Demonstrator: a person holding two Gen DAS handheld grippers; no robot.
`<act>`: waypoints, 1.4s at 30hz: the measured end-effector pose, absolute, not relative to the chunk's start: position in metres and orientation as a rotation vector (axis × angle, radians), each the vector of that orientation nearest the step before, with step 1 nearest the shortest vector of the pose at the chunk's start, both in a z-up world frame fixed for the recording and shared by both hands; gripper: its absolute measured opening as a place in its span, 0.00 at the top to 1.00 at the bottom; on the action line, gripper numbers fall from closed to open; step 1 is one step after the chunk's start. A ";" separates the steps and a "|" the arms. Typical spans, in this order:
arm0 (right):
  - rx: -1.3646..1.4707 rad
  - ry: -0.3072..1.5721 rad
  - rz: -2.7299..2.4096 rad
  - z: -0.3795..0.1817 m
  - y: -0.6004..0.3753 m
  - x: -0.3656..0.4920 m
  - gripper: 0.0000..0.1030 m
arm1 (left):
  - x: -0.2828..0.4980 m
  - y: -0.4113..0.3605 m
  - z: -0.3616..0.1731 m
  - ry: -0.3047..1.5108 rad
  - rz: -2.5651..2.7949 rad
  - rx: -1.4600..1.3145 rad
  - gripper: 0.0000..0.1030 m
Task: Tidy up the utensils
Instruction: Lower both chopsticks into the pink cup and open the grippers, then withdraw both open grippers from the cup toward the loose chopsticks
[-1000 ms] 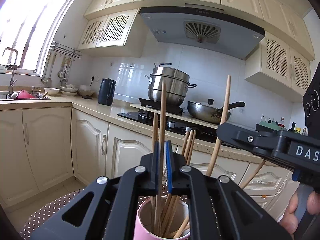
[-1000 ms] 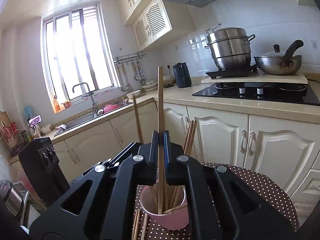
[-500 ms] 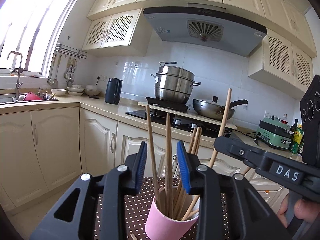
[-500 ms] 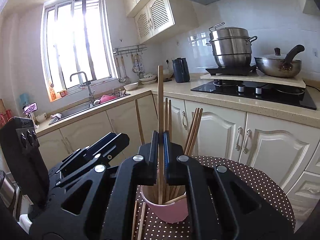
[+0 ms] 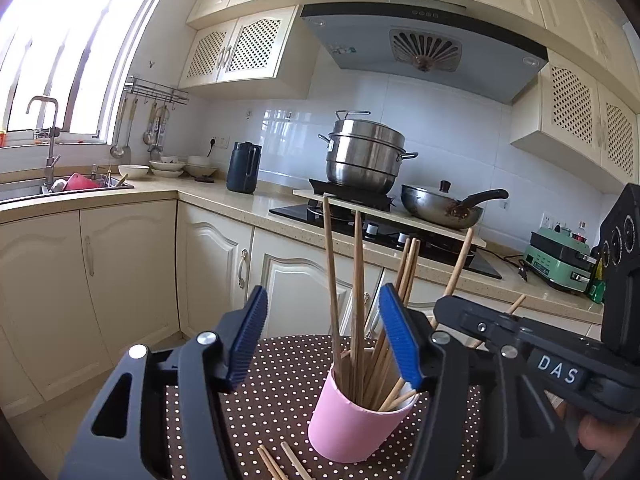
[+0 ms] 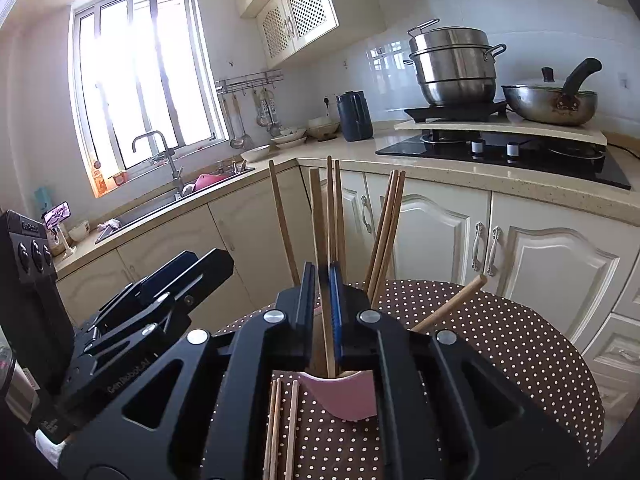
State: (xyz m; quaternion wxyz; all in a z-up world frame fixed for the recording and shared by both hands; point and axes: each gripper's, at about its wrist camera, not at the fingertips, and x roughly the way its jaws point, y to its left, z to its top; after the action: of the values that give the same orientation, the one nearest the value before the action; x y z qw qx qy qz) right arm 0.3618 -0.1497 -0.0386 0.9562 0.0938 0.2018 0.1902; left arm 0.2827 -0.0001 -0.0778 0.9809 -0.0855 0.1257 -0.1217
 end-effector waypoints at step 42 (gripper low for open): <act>0.170 0.468 0.336 -0.044 -0.137 0.253 0.57 | 0.184 0.004 -0.078 0.416 -0.241 -0.097 0.36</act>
State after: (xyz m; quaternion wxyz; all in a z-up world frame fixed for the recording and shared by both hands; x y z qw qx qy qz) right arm 0.2529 -0.1365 -0.0445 0.9552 0.0840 0.2306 0.1655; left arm 0.1841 0.0035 -0.0776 0.9701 -0.0482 0.2059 -0.1195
